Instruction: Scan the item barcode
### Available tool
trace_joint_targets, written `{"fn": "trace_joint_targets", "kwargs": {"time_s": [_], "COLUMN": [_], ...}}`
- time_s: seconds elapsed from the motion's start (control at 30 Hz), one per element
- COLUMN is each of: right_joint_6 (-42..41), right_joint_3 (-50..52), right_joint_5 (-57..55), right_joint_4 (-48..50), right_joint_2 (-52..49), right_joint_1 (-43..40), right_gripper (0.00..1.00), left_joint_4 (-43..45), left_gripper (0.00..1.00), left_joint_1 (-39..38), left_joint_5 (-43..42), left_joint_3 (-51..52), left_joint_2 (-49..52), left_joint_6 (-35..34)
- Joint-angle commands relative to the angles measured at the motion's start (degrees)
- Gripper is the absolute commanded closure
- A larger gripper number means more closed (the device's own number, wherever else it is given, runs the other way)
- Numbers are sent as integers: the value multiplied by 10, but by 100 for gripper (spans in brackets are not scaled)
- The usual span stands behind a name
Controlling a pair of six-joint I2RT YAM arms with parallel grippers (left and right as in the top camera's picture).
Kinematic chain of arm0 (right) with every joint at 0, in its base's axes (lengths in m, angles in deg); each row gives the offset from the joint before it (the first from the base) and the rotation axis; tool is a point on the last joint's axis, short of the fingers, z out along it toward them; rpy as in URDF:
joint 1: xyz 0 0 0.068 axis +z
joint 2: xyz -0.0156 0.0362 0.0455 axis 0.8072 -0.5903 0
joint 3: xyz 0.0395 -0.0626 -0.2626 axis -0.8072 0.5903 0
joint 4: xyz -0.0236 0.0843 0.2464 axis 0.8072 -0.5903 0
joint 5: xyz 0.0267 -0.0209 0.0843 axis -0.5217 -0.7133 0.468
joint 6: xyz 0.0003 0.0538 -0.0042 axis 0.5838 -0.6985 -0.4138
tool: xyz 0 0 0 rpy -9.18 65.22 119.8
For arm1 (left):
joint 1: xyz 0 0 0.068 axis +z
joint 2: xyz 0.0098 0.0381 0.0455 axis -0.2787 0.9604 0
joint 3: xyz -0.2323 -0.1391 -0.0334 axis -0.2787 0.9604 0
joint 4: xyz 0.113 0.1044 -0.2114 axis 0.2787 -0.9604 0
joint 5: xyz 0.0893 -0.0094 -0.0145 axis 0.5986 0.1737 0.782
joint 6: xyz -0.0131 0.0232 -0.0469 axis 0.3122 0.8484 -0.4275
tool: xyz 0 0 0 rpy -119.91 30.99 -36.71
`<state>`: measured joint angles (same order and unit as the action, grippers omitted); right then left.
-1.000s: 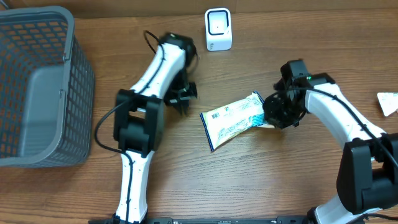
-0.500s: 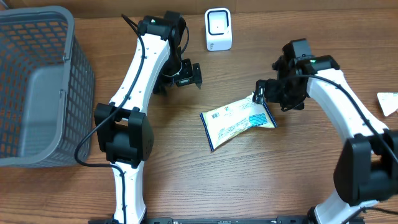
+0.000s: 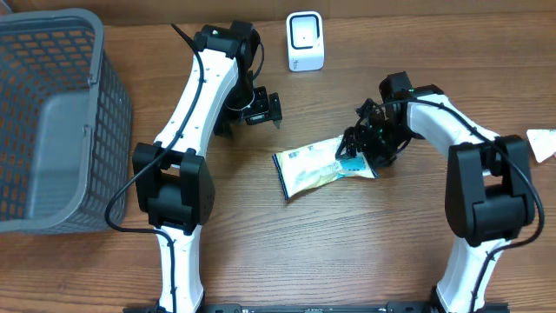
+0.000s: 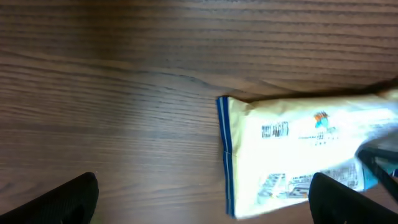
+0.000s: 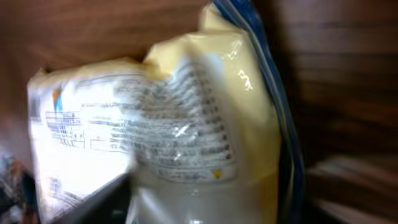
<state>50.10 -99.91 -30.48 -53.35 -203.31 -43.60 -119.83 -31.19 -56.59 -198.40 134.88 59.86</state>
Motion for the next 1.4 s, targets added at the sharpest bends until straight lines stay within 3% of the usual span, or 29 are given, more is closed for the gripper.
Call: {"fn": "trace_joint_targets", "kwargs": {"time_s": [0.0,0.03,0.07,0.53,0.6,0.7,1.1,1.37], "right_joint_6": [-12,-17,-22,-27,-27,-27,-26,-25], "right_joint_3": [7,7,7,-92,-112,-139,-279,-299], "right_joint_5": [17,18,17,60,46,-14,-274,-482], "right_joint_4": [7,9,10,46,64,77,28,-27], "right_joint_2": [-23,-23,-23,23,35,51,115,115], "right_joint_1": [4,3,3,-24,-25,-25,-24,2], "right_gripper": [70,89,96,96,96,96,96,96], "left_joint_4": [-1,0,0,6,10,20,34,36], "left_gripper": [0,0,0,0,9,12,9,9], "left_joint_1": [-4,-4,-4,-4,-3,-1,0,0], "left_joint_5": [-6,-6,-6,0,0,-1,2,15], "left_joint_3": [2,3,2,3,3,3,3,3], "left_joint_2": [-1,-1,-1,-1,-1,-1,-1,-1], "left_joint_6": [3,3,3,2,2,-5,-4,-4]}}
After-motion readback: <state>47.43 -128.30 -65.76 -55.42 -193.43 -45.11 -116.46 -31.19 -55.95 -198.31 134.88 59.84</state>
